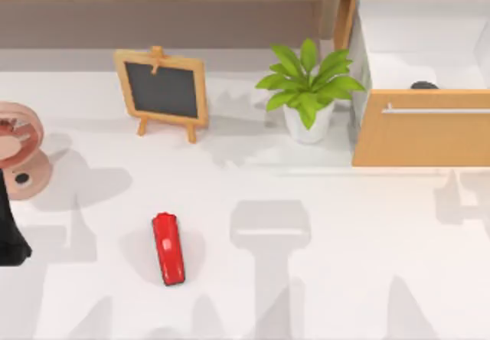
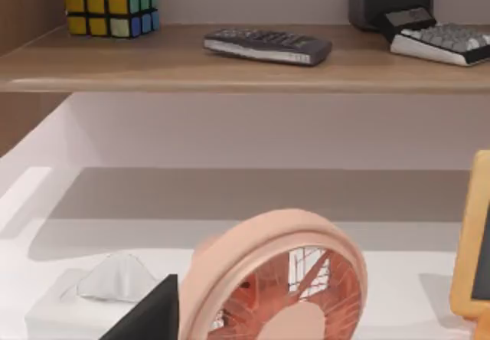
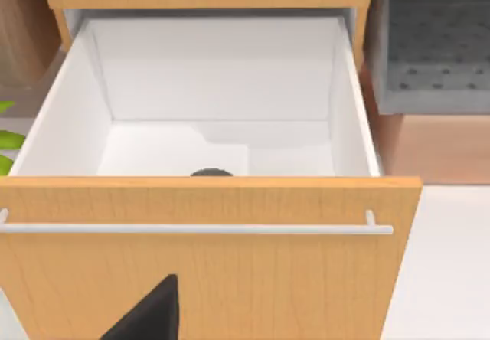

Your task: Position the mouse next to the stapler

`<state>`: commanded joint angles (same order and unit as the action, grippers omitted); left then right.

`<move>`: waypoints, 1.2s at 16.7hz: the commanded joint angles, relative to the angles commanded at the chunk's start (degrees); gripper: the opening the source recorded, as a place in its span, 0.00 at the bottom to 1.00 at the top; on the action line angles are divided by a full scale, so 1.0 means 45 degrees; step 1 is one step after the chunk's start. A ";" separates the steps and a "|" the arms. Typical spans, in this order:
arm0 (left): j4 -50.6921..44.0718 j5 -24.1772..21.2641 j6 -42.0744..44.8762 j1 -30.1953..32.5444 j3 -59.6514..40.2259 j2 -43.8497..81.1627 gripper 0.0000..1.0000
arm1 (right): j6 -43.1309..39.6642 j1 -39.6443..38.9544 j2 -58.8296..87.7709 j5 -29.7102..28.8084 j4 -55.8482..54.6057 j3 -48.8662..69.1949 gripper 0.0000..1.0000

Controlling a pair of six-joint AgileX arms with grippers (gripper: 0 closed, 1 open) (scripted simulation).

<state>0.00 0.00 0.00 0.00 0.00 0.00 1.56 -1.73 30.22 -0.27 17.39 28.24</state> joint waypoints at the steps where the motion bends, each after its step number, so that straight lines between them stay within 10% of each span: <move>1: 0.0000 0.0000 0.0000 0.0000 0.0000 0.0000 1.00 | 0.0054 -0.0060 0.1209 -0.0005 0.0584 0.1063 1.00; 20: 0.0000 0.0000 0.0000 0.0000 0.0000 0.0000 1.00 | 0.0880 -0.1336 2.3209 -0.0079 1.0661 1.9984 1.00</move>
<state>0.00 0.00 0.00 0.00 0.00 0.00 5.52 -7.74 134.66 -0.62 65.36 118.17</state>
